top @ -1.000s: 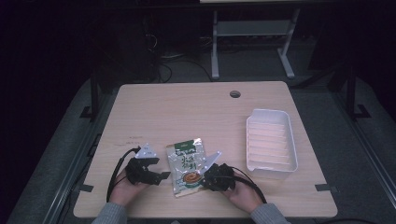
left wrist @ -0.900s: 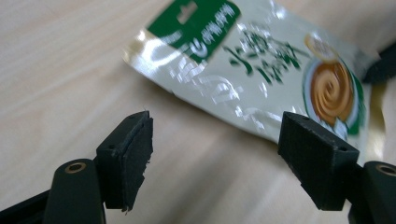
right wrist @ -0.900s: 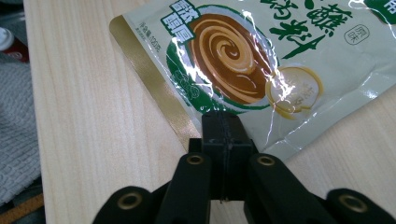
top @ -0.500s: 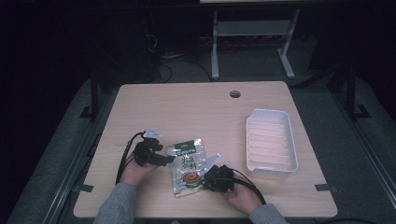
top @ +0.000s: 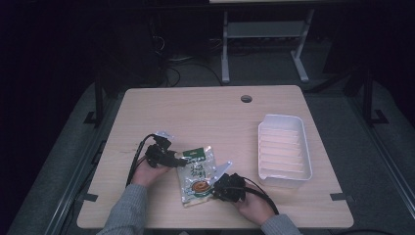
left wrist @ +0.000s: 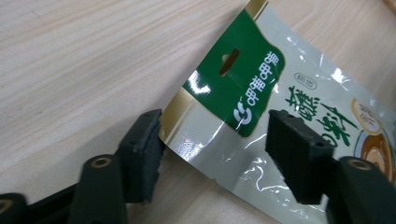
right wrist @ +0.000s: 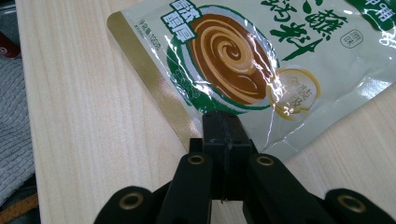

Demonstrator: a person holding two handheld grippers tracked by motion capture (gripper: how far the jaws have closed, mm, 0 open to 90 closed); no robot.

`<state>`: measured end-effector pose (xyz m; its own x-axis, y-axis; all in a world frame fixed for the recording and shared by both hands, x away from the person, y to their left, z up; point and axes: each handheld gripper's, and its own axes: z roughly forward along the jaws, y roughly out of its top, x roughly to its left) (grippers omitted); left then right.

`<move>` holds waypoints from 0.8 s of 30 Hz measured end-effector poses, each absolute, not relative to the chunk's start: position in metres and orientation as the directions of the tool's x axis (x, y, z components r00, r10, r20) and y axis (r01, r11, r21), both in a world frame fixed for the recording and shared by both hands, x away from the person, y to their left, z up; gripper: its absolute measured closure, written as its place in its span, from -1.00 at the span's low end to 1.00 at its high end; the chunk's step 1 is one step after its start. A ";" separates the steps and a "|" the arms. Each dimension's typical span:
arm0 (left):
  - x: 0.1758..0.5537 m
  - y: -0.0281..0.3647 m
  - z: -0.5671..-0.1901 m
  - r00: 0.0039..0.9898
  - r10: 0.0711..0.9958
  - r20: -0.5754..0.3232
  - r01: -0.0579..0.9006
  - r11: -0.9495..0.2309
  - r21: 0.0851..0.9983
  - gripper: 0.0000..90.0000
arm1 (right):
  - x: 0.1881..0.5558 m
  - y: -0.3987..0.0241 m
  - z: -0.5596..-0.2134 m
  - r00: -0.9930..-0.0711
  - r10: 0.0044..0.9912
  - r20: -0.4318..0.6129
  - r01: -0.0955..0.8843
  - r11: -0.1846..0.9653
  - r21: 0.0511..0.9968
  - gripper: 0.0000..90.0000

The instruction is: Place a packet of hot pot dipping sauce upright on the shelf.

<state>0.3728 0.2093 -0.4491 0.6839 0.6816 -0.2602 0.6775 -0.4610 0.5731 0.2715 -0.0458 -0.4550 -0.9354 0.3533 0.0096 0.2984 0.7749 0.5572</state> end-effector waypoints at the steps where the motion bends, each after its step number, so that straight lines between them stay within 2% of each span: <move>1: 0.373 0.211 -0.448 0.684 0.676 -0.275 0.679 -0.451 0.578 -0.09 | 0.272 -0.046 -0.455 -0.935 0.354 0.009 0.299 0.774 0.558 0.99; 2: 0.373 0.211 -0.448 0.684 0.676 -0.275 0.679 -0.451 0.578 -0.02 | 0.272 -0.046 -0.455 -0.935 0.354 0.009 0.299 0.774 0.558 0.99; 3: 0.372 0.215 -0.445 0.687 0.646 -0.333 0.683 -0.416 0.600 0.08 | 0.272 -0.046 -0.455 -0.935 0.355 0.011 0.301 0.773 0.558 0.99; 5: 0.371 0.215 -0.443 0.697 0.627 -0.348 0.679 -0.423 0.600 0.18 | 0.272 -0.046 -0.455 -0.934 0.356 0.014 0.302 0.772 0.559 1.00; 12: 0.369 0.208 -0.447 0.735 0.579 -0.354 0.662 -0.496 0.562 0.31 | 0.272 -0.046 -0.455 -0.934 0.356 0.016 0.303 0.770 0.561 0.99; 14: 0.368 0.206 -0.447 0.742 0.552 -0.381 0.660 -0.498 0.563 0.37 | 0.272 -0.047 -0.455 -0.934 0.356 0.018 0.304 0.769 0.562 0.99; 21: 0.369 0.194 -0.450 0.758 0.549 -0.353 0.645 -0.552 0.527 0.50 | 0.272 -0.047 -0.456 -0.934 0.357 0.018 0.304 0.767 0.565 0.99; 24: 0.369 0.192 -0.450 0.761 0.551 -0.341 0.641 -0.563 0.522 0.62 | 0.272 -0.047 -0.456 -0.934 0.357 0.016 0.302 0.767 0.567 0.99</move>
<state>0.3687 0.1924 -0.4501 0.7614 0.5513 -0.3412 0.6412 -0.5627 0.5218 0.2718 -0.0469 -0.4558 -0.9341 0.3567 0.0159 0.3023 0.7665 0.5666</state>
